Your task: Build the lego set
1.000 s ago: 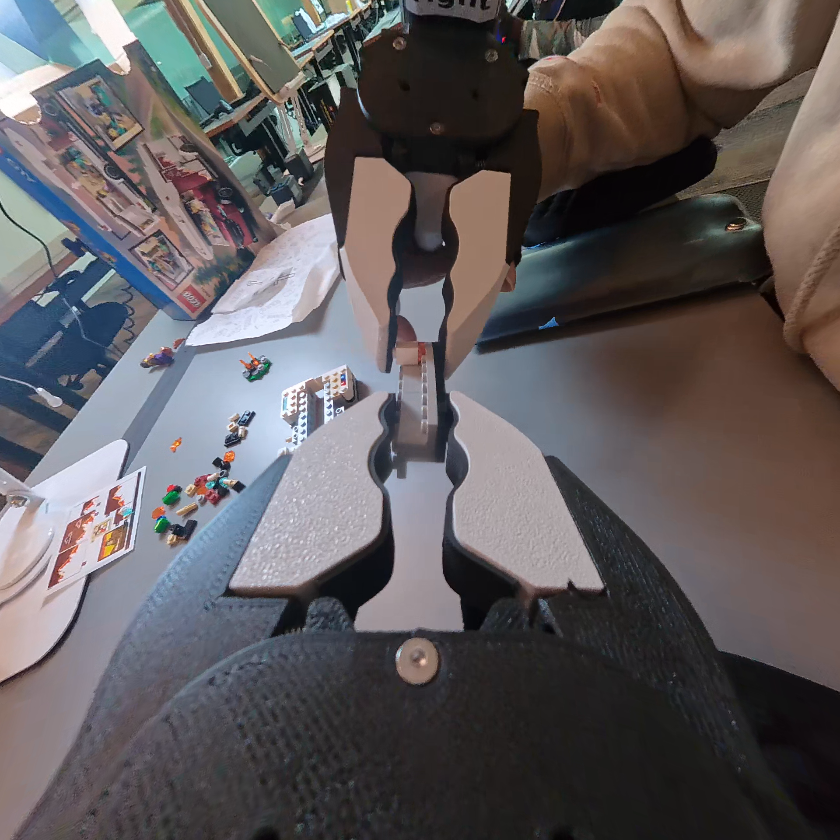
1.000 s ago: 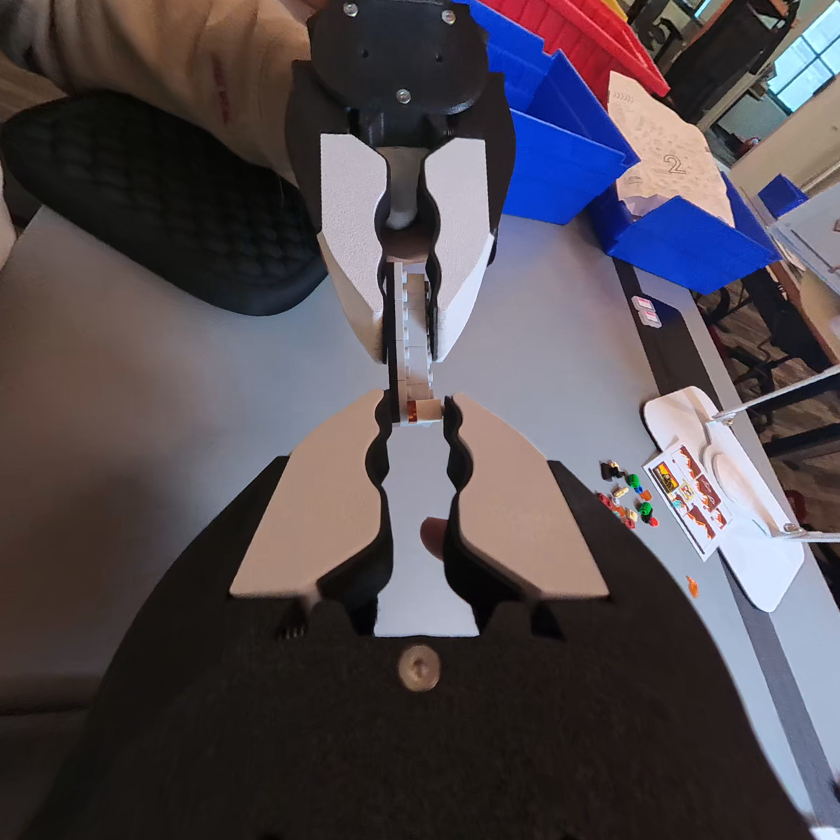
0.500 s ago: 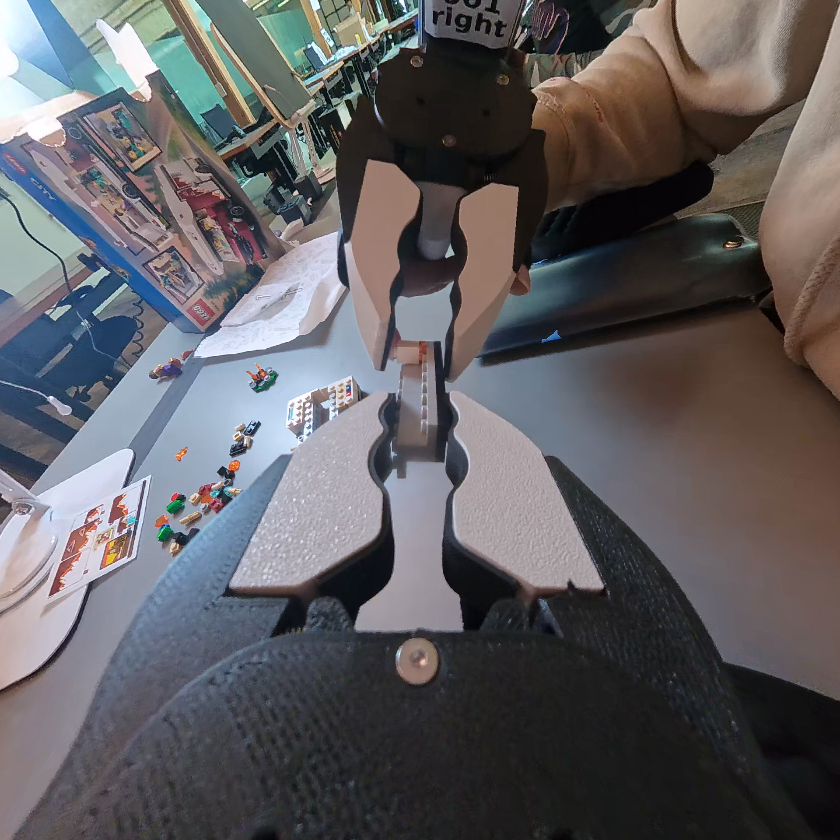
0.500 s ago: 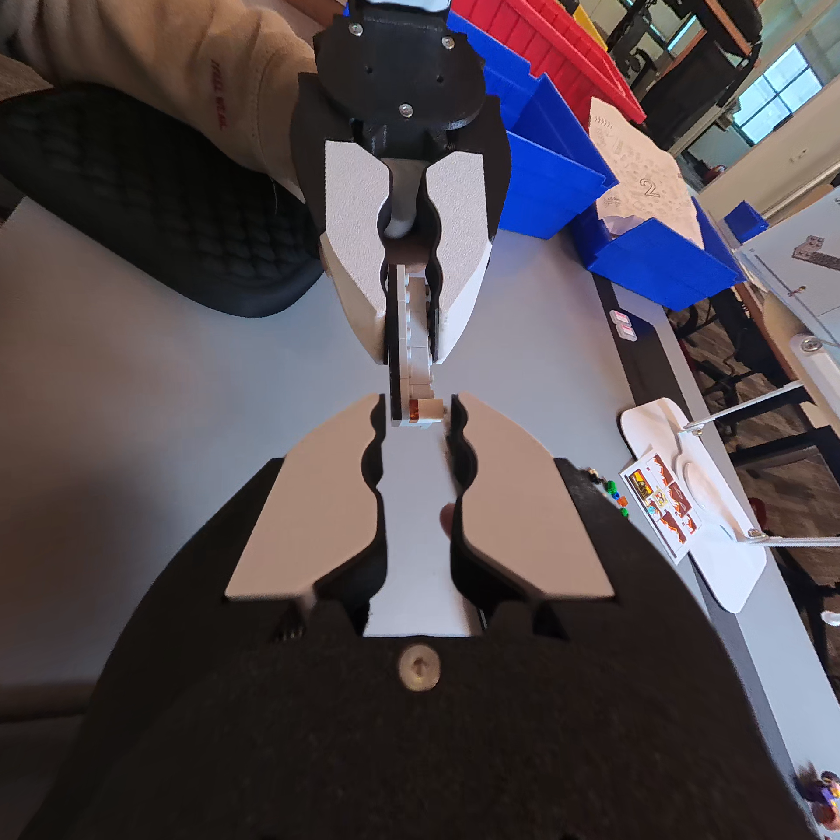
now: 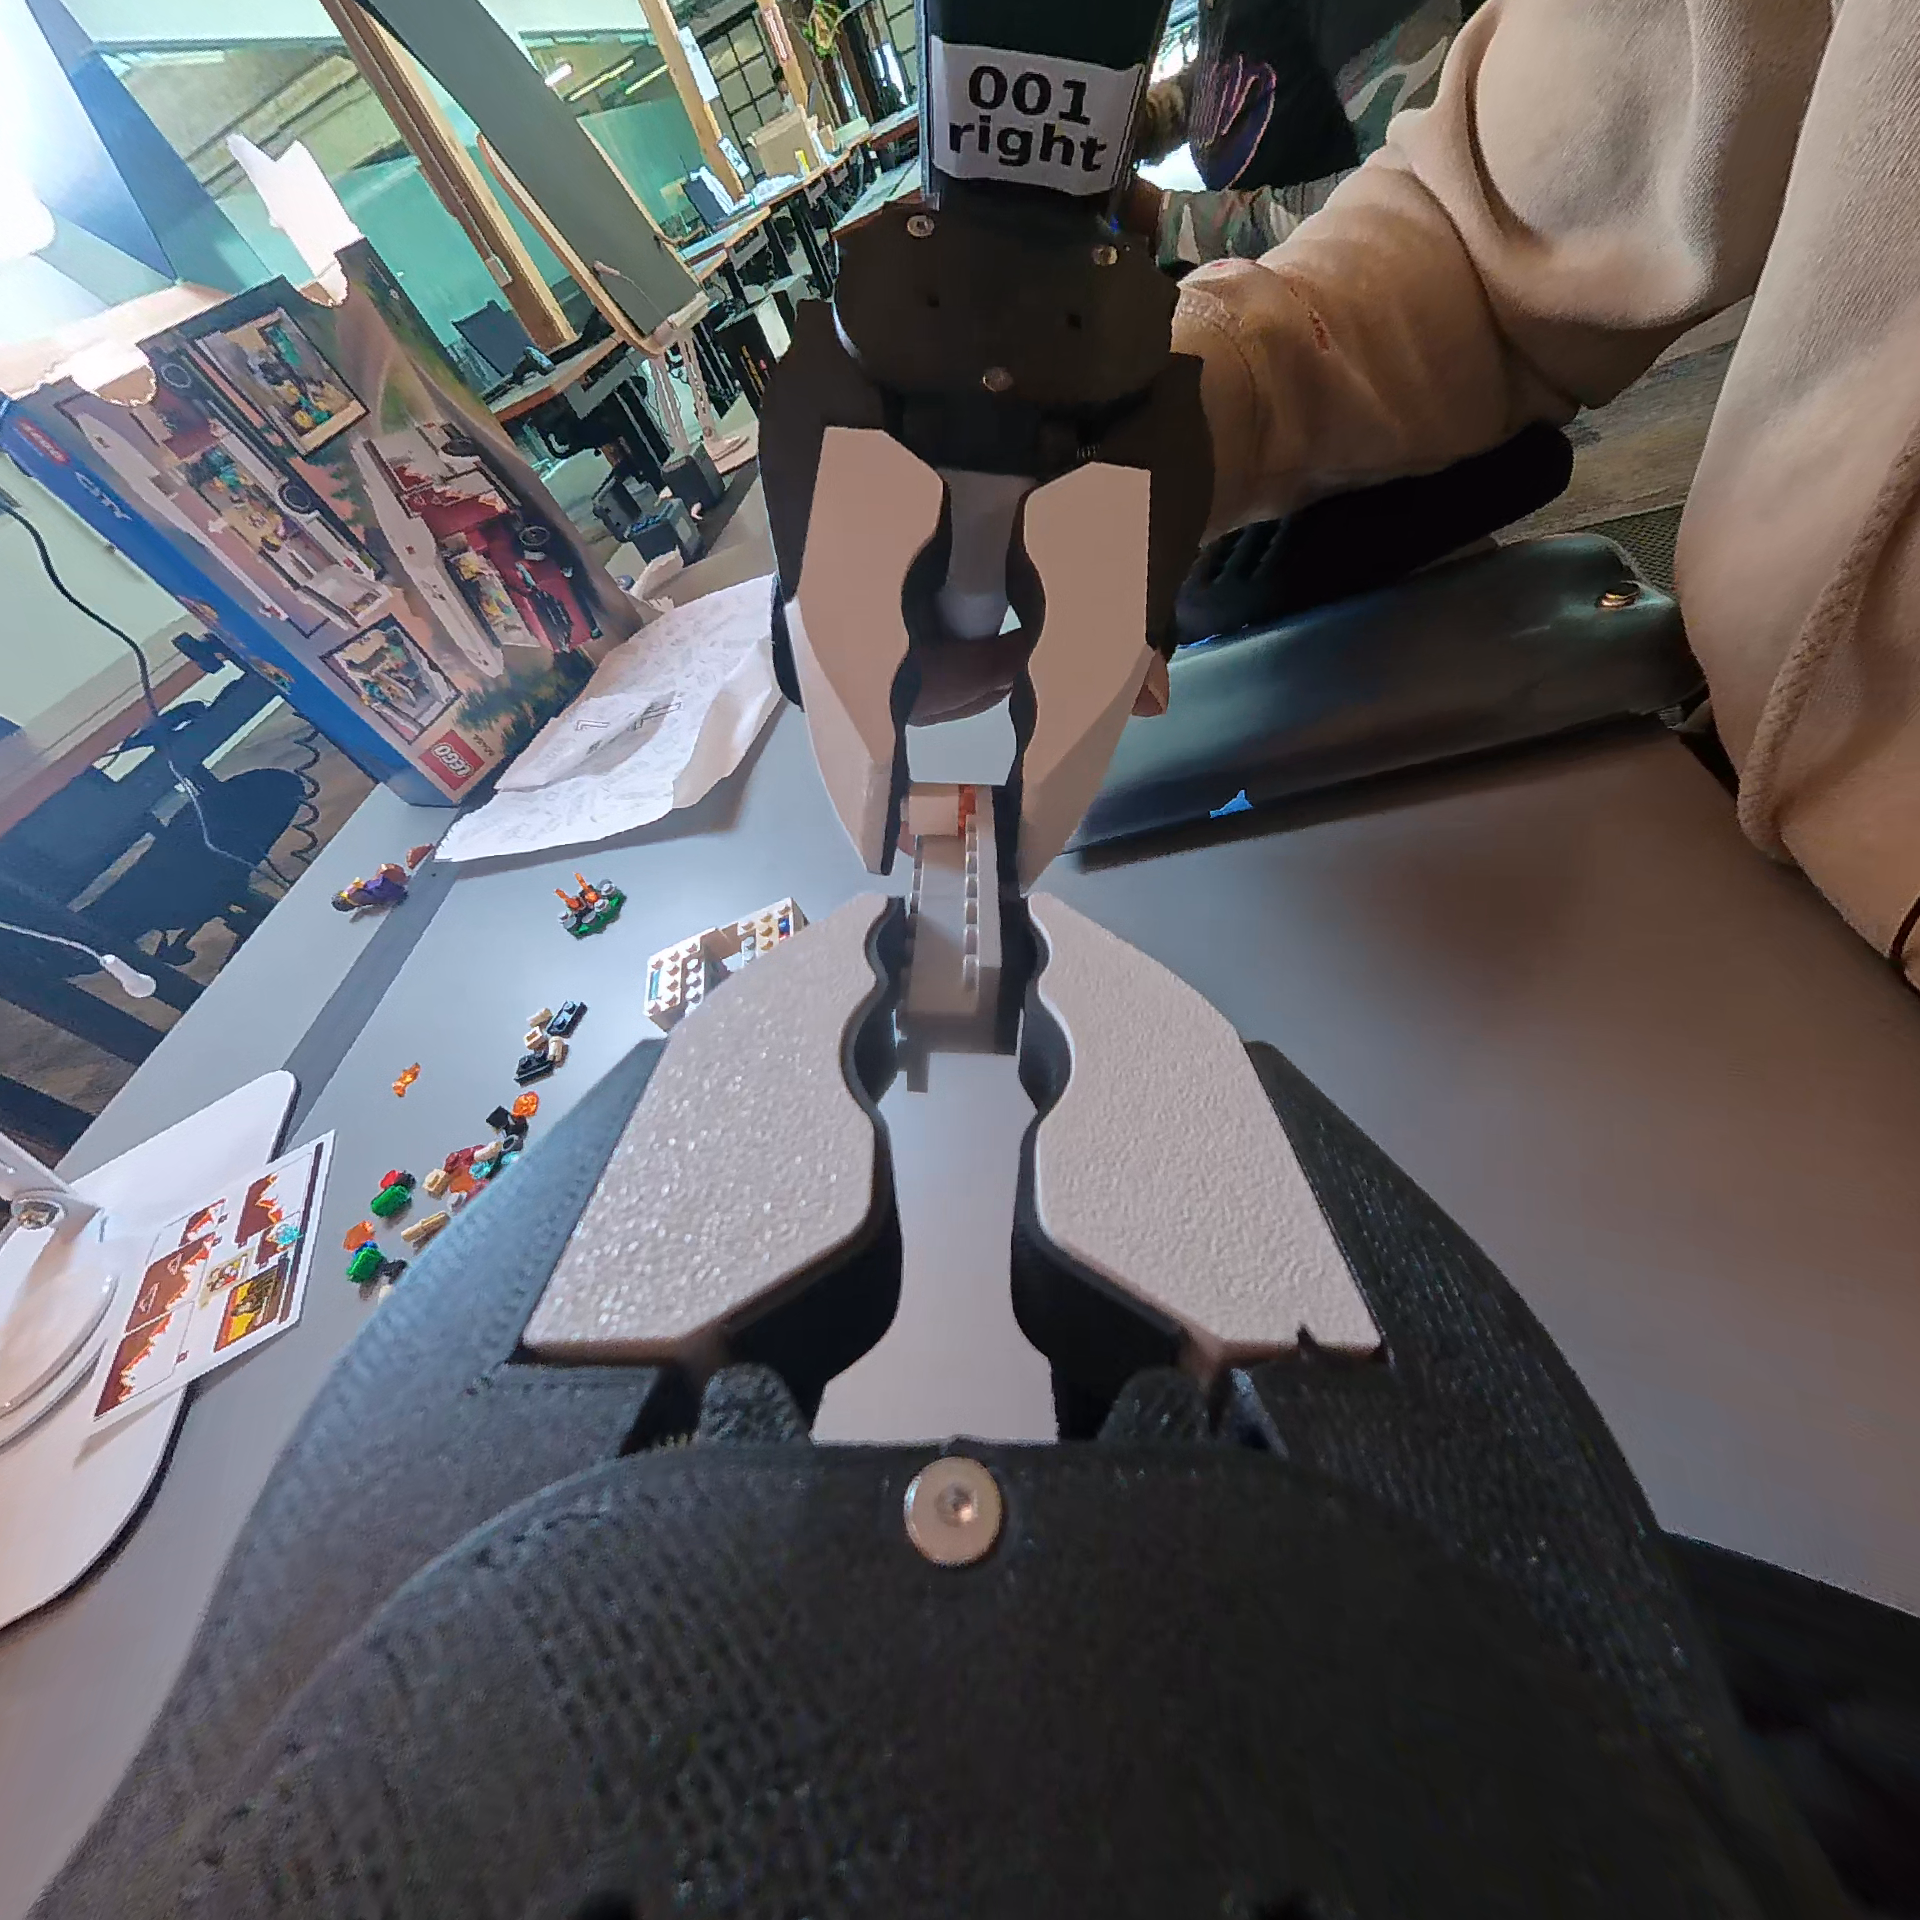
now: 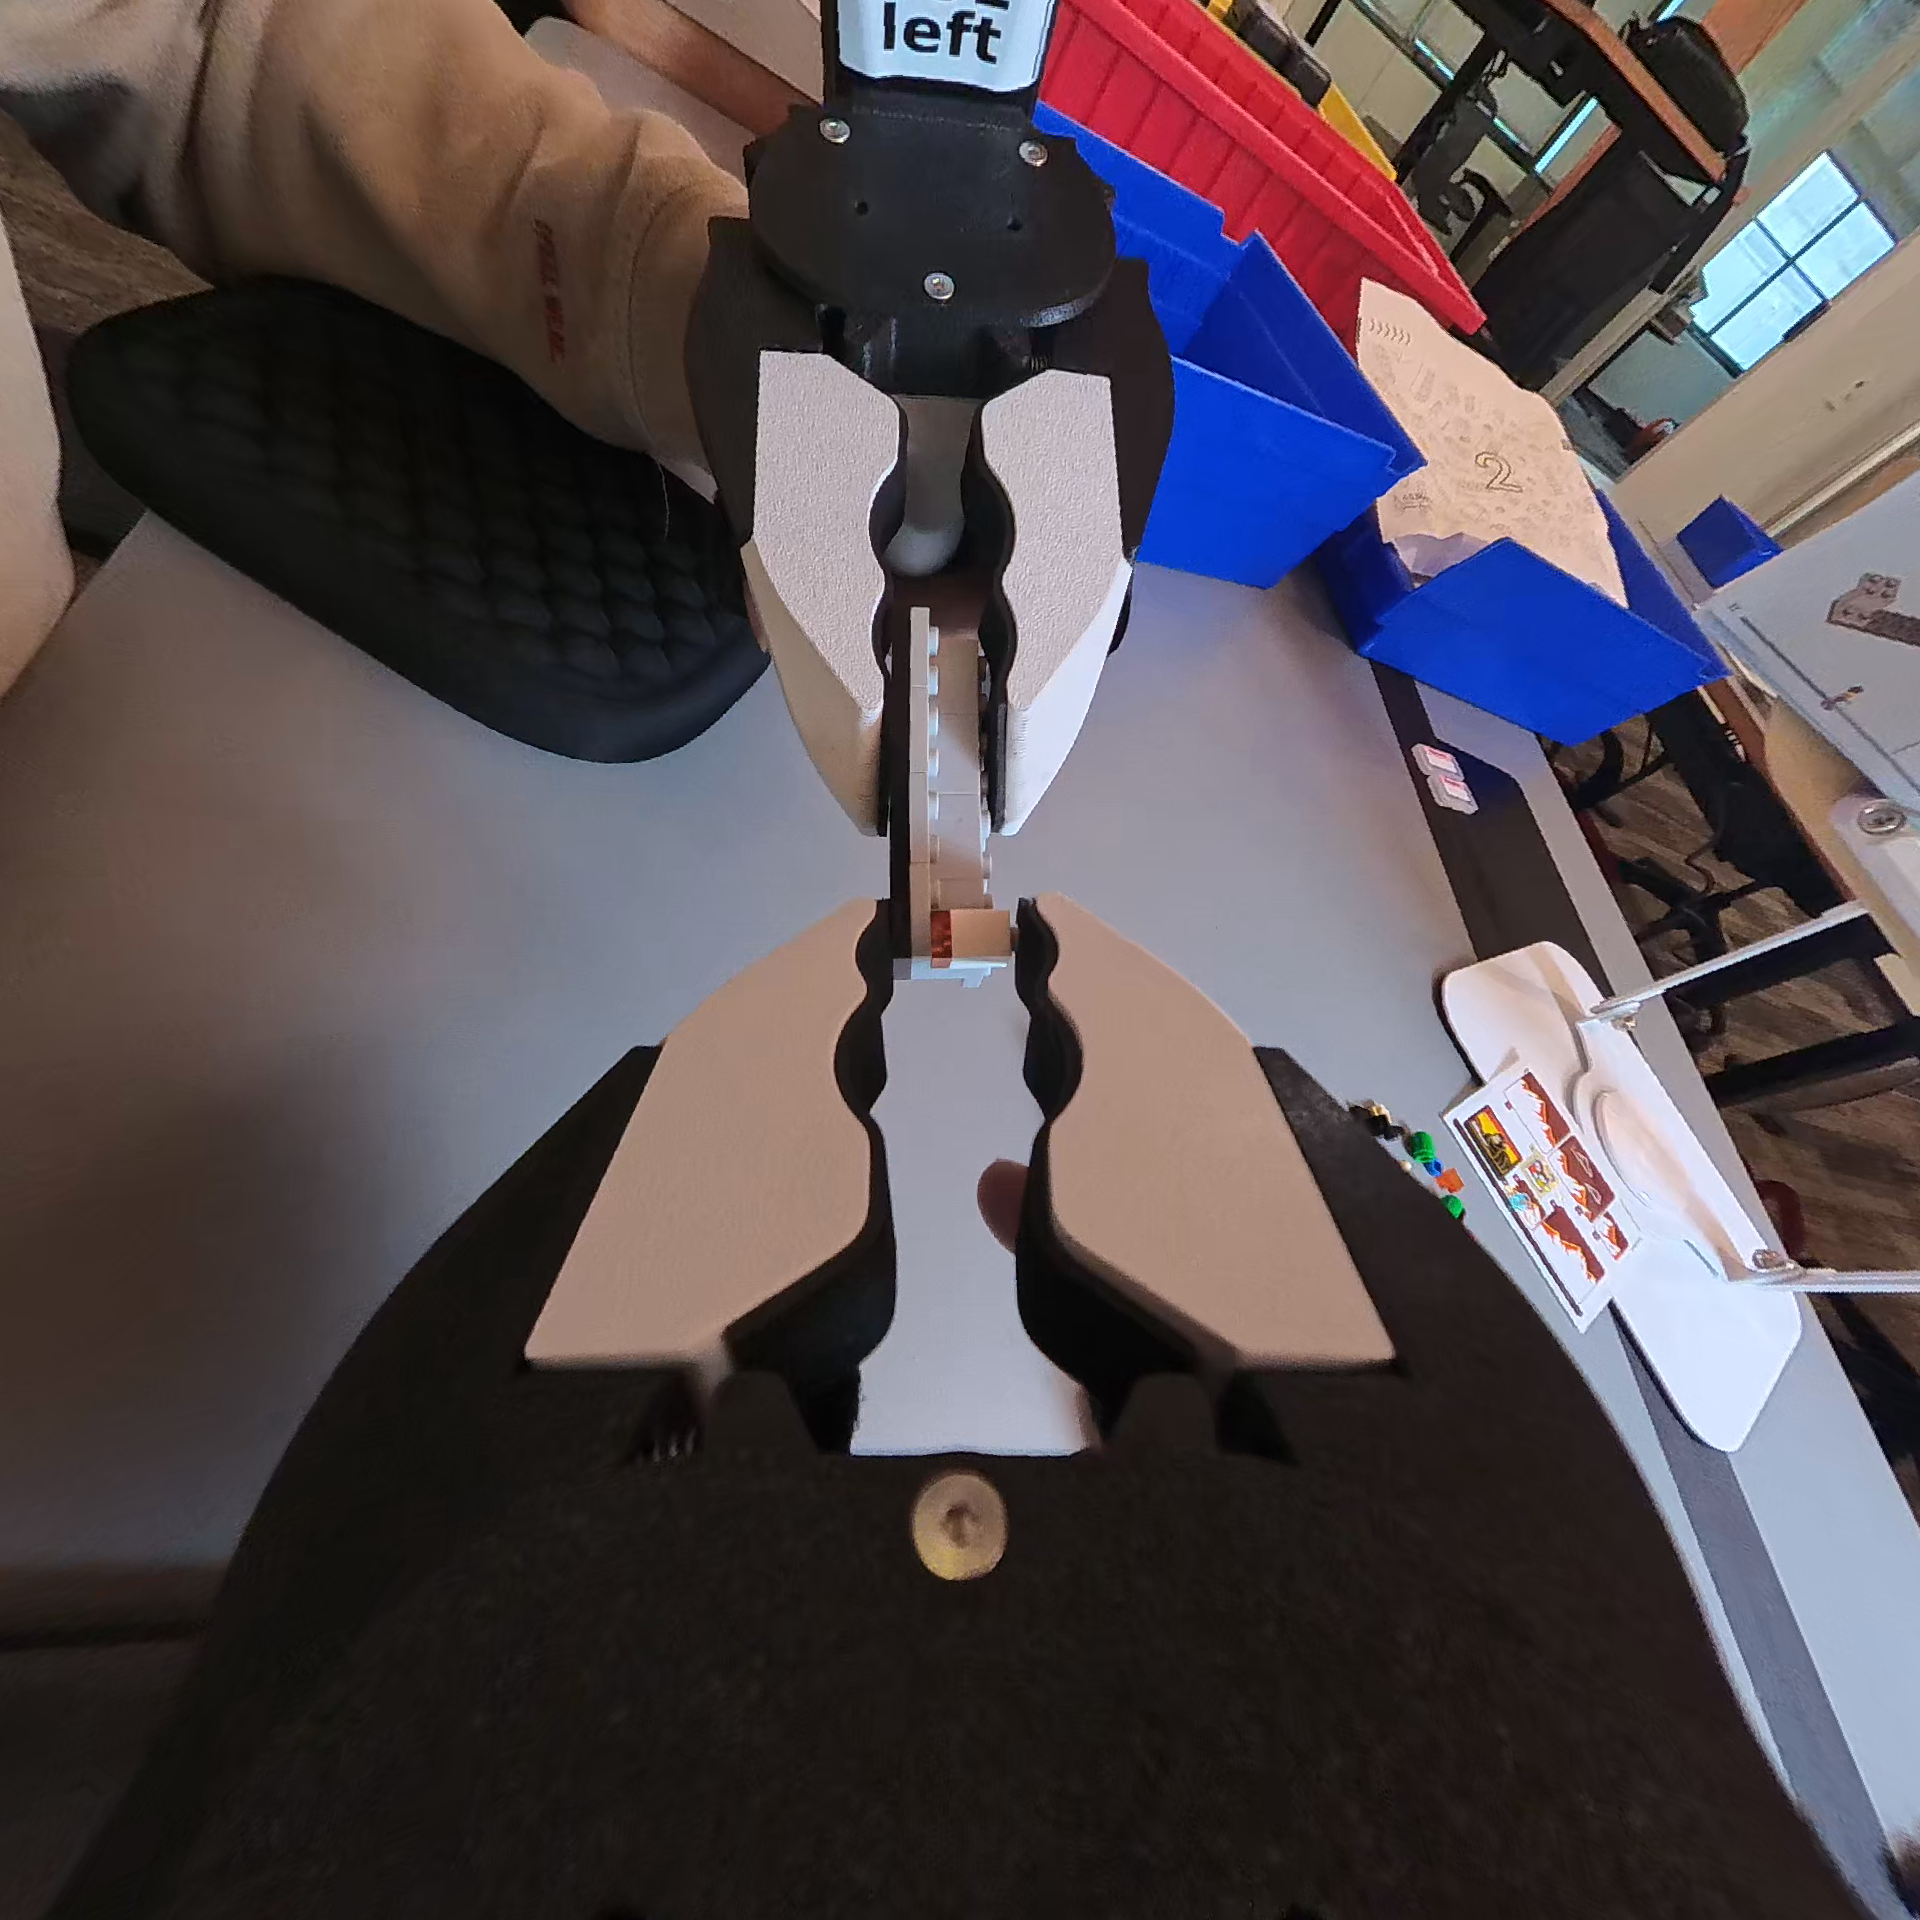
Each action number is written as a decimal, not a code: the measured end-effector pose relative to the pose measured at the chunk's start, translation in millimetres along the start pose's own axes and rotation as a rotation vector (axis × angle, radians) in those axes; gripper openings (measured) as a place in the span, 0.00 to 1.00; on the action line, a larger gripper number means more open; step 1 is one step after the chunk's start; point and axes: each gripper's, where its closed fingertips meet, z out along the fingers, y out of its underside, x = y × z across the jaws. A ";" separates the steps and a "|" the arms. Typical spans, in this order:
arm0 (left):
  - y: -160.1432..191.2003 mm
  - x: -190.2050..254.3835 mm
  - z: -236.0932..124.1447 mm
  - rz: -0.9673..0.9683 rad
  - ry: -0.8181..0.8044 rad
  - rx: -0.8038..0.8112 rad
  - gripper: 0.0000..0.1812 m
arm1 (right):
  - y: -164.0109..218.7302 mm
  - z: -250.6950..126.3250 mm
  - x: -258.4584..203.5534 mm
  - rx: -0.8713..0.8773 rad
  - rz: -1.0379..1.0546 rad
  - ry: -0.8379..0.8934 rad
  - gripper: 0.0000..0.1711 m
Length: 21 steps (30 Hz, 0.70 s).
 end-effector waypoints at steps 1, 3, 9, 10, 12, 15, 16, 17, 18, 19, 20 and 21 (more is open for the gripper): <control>0.4 0.2 0.1 -0.001 0.001 0.001 0.11 | 0.3 0.2 -0.3 0.001 0.000 0.000 0.13; 1.5 0.8 0.4 -0.002 0.006 0.001 0.11 | 1.2 0.7 -0.9 0.000 -0.003 -0.002 0.13; 4.3 -5.4 0.5 0.004 -0.031 0.018 0.11 | 6.6 -2.2 2.1 0.016 0.037 -0.015 0.18; 4.3 -6.6 -0.6 0.002 -0.033 0.023 0.11 | 6.7 -3.5 2.6 0.034 0.070 -0.027 0.19; 2.4 -7.8 -1.7 -0.004 -0.037 0.040 0.11 | 5.4 -4.1 4.9 0.063 0.108 -0.023 0.20; 1.1 -5.5 -0.6 -0.008 -0.028 0.053 0.11 | 1.9 -2.4 5.6 0.086 0.065 0.017 0.13; 0.6 -6.2 -1.1 -0.005 -0.033 0.059 0.11 | 1.5 -2.8 6.2 0.087 0.057 0.028 0.13; -0.3 -6.7 -1.3 -0.007 -0.037 0.068 0.11 | 0.3 -3.7 6.8 0.092 0.060 0.031 0.13; -2.2 -8.1 -1.5 -0.018 -0.047 0.084 0.11 | -1.4 -5.2 8.6 0.101 0.061 0.039 0.12; -3.3 -12.1 -1.8 -0.044 -0.068 0.093 0.12 | -2.3 -6.7 12.0 0.102 0.046 0.064 0.12; -3.5 -15.5 -2.3 -0.089 -0.072 0.100 0.16 | -1.1 -7.8 15.6 0.091 0.013 0.095 0.12; -2.6 -19.4 -2.6 -0.158 -0.066 0.105 0.24 | 1.3 -8.6 18.5 0.075 -0.024 0.125 0.12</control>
